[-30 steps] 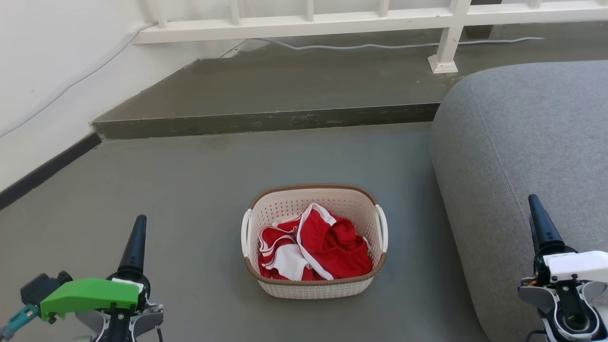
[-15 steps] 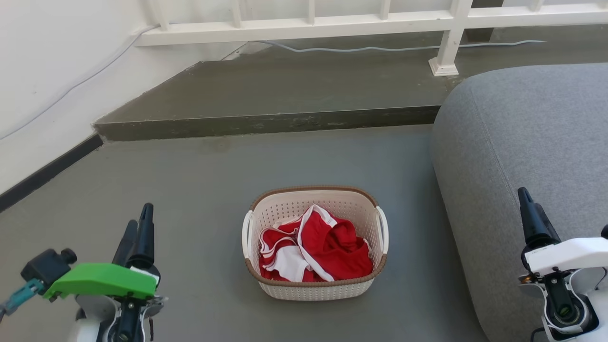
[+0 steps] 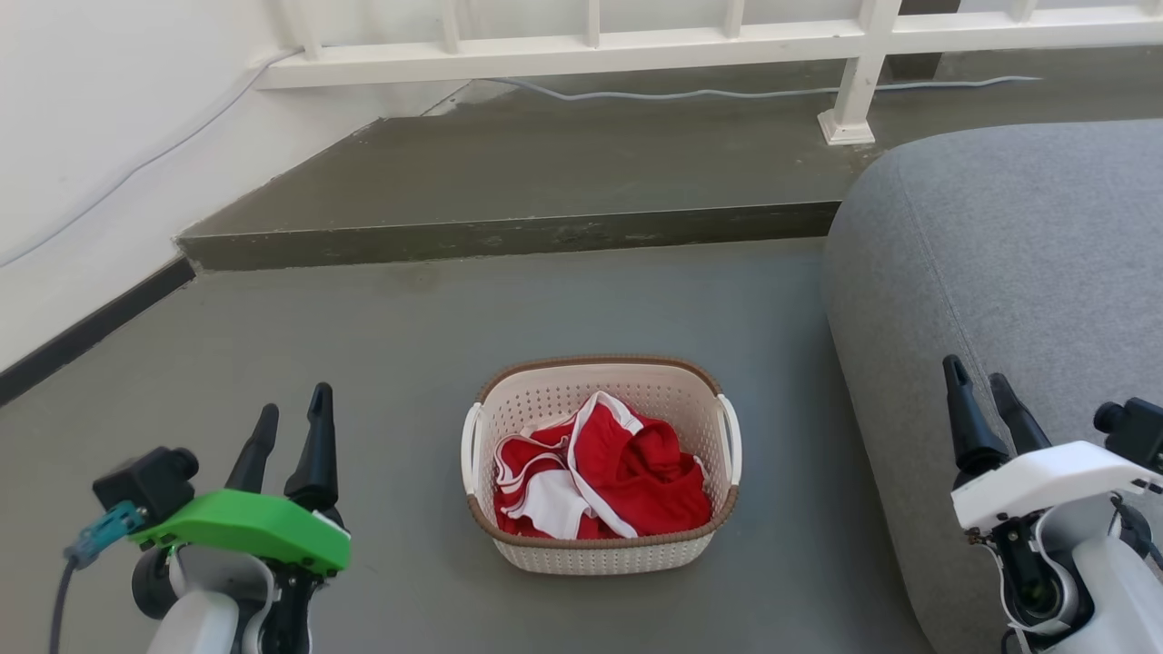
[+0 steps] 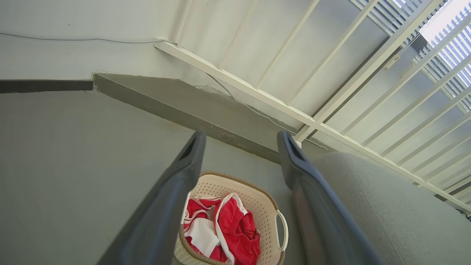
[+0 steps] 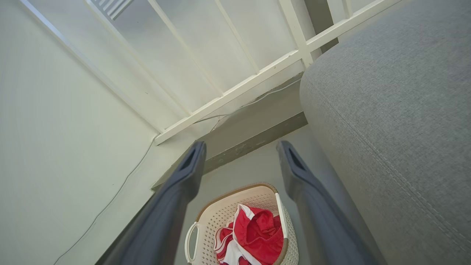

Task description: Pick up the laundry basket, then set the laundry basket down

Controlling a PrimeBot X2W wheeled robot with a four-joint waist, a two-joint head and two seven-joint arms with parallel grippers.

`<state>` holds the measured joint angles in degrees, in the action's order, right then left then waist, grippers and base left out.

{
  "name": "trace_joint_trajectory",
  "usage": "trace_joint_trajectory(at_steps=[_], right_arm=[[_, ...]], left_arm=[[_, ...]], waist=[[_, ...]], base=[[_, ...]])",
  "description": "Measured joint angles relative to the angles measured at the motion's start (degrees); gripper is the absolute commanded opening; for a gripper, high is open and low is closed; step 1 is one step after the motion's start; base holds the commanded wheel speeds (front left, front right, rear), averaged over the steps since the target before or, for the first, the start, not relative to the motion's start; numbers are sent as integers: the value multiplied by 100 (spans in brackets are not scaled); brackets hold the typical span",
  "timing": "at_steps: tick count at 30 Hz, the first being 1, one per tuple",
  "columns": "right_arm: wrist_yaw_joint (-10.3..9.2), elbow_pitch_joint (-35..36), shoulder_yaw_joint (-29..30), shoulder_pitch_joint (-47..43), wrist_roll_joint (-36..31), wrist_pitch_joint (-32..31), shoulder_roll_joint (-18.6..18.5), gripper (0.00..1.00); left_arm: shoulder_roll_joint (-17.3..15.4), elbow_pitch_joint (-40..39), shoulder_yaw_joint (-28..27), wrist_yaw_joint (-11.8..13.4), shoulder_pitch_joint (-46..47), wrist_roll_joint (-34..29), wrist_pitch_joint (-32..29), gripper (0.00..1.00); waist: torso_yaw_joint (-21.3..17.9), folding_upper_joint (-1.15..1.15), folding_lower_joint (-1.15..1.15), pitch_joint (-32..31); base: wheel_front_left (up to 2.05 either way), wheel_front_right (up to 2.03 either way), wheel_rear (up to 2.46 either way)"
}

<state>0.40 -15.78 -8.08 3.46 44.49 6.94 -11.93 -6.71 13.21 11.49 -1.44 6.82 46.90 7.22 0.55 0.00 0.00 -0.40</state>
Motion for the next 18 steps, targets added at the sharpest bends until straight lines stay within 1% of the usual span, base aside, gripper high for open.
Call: trace_joint_trajectory(at_steps=[5, 7, 13, 15, 18], right_arm=[[-53, -96, -144, 121, -402, 115, -32, 100], [-59, -132, -161, 133, -449, 141, -36, 100], [-156, -260, -296, 210, -950, 232, -53, 100], [-159, -333, -369, 220, -1154, 281, -60, 100], [-209, -405, -432, 224, -1379, 368, -63, 100]], left_arm=[[-8, 59, 167, 148, 124, -534, 87, 100], [-7, 73, 181, 155, 149, -621, 121, 100], [5, 181, 337, 264, 198, -1065, 205, 100], [11, 322, 398, 307, 205, -1328, 279, 100], [16, 449, 487, 350, 218, -1519, 350, 100]], waist=[[-10, 0, 0, 23], [-12, 0, 0, 29], [-23, 0, 0, 55], [-32, 0, 0, 62], [-44, 0, 0, 66]], base=[[0, 0, 0], [0, 0, 0], [0, 0, 0], [0, 0, 0], [0, 0, 0]])
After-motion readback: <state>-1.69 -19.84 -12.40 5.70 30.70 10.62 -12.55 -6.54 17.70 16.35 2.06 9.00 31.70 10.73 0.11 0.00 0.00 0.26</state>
